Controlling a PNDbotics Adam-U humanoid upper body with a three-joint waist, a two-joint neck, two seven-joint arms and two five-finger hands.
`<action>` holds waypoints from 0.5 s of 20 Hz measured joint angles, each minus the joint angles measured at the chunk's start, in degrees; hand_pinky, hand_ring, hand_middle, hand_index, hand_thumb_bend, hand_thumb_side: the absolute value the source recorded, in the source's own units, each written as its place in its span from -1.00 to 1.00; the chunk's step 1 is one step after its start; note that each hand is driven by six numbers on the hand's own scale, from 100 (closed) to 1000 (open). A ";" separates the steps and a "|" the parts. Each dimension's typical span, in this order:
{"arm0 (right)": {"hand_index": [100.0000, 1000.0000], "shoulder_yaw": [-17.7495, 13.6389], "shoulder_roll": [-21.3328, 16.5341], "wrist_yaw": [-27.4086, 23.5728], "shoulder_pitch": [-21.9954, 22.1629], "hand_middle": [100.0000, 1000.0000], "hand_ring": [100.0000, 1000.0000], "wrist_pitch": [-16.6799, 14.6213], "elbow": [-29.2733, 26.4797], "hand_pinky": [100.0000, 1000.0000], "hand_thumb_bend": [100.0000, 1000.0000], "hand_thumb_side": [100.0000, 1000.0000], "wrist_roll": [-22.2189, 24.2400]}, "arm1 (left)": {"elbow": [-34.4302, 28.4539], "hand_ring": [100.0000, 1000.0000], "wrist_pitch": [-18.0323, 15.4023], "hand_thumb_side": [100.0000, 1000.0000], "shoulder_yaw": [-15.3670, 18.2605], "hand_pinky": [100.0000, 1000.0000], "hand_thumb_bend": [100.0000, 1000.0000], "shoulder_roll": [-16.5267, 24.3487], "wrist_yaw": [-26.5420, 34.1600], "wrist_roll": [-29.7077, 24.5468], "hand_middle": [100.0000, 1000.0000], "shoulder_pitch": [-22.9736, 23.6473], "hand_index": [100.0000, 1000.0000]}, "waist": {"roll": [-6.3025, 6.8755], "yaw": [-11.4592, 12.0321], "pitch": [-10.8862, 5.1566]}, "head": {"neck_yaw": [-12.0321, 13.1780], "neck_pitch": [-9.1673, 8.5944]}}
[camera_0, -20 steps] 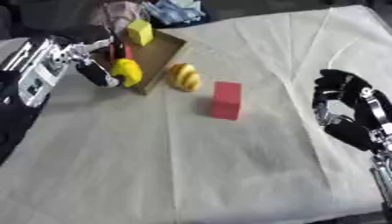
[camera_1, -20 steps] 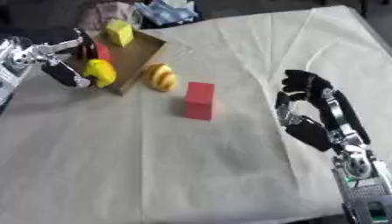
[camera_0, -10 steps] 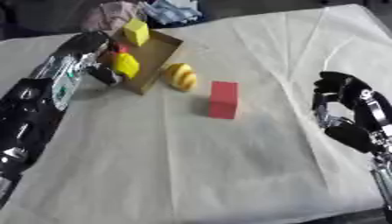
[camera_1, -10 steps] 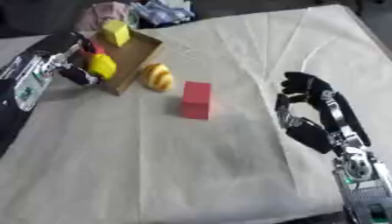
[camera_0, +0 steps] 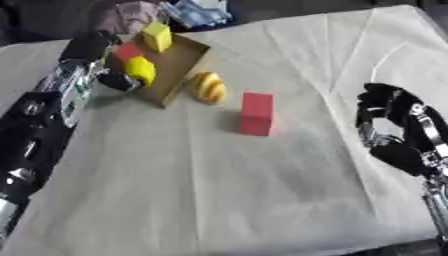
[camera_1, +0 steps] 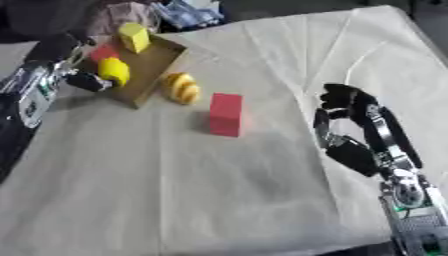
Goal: Pick up objects on the table and place them in the box.
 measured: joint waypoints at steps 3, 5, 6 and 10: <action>0.64 -0.20 -0.89 0.17 -0.92 0.34 0.41 0.08 0.02 0.32 -1.00 -0.61 -0.18 | -6.17 0.43 -0.57 -0.16 0.50 0.50 0.23 3.84 5.90 -1.34 0.54 2.30 0.65 | 0.00 0.71 0.00 | -0.43 -0.04; 0.64 -0.42 -2.05 0.57 -1.95 0.35 0.41 0.11 0.03 0.33 -1.00 -0.63 -0.21 | -11.20 0.40 -1.04 -0.16 0.98 0.48 0.22 6.60 10.80 -2.26 0.52 4.57 0.63 | 0.00 1.19 0.00 | -0.78 -0.09; 0.65 -0.43 -2.71 0.72 -2.68 0.35 0.42 0.12 0.07 0.33 -1.00 -0.64 -0.21 | -13.89 0.38 -1.18 -0.16 1.30 0.46 0.21 7.94 13.41 -2.49 0.51 5.93 0.62 | 0.00 1.45 0.00 | -0.95 -0.15; 0.67 -0.38 -6.50 1.48 -7.13 0.37 0.43 0.38 0.86 0.35 -1.00 -0.70 0.11 | -25.17 0.30 -0.90 -0.16 3.40 0.40 0.17 11.88 23.82 -1.50 0.46 12.38 0.57 | -0.01 2.63 0.00 | -1.61 -0.20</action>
